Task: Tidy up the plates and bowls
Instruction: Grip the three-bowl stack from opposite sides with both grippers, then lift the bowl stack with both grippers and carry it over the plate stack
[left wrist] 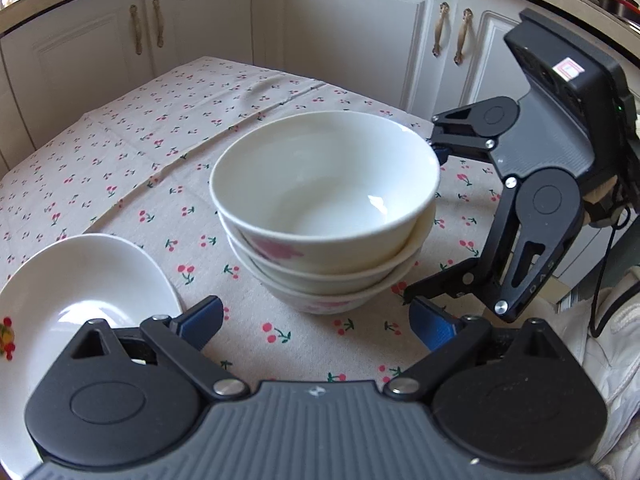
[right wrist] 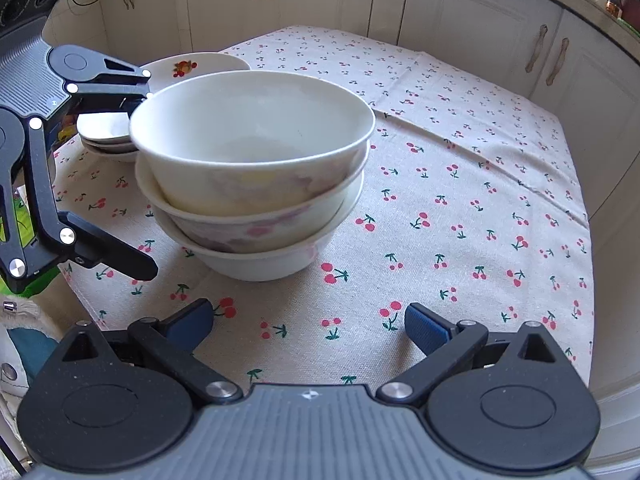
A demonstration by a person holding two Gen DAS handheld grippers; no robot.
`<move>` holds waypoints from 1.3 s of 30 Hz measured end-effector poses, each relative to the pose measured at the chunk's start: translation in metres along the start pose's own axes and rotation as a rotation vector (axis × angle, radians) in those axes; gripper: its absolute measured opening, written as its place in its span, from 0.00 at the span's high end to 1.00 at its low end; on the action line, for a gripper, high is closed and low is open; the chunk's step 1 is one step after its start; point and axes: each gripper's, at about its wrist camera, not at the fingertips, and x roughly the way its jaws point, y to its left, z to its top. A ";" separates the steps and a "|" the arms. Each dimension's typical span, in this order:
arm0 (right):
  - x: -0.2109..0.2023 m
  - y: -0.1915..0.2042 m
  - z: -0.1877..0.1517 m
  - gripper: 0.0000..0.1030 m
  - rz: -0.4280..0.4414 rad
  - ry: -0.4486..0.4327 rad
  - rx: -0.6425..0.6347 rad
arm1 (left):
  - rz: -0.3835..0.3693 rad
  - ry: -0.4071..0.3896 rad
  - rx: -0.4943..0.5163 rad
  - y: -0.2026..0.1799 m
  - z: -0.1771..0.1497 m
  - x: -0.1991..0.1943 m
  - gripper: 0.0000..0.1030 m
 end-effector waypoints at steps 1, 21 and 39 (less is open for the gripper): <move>0.001 -0.002 0.001 0.00 0.010 0.002 0.001 | -0.003 0.005 0.012 0.000 0.002 0.002 0.04; 0.000 0.004 0.043 0.09 0.175 0.007 -0.366 | -0.162 0.104 0.225 0.024 0.024 0.031 0.11; 0.002 0.002 0.048 0.16 0.227 0.040 -0.387 | -0.245 0.102 0.278 0.026 0.029 0.036 0.19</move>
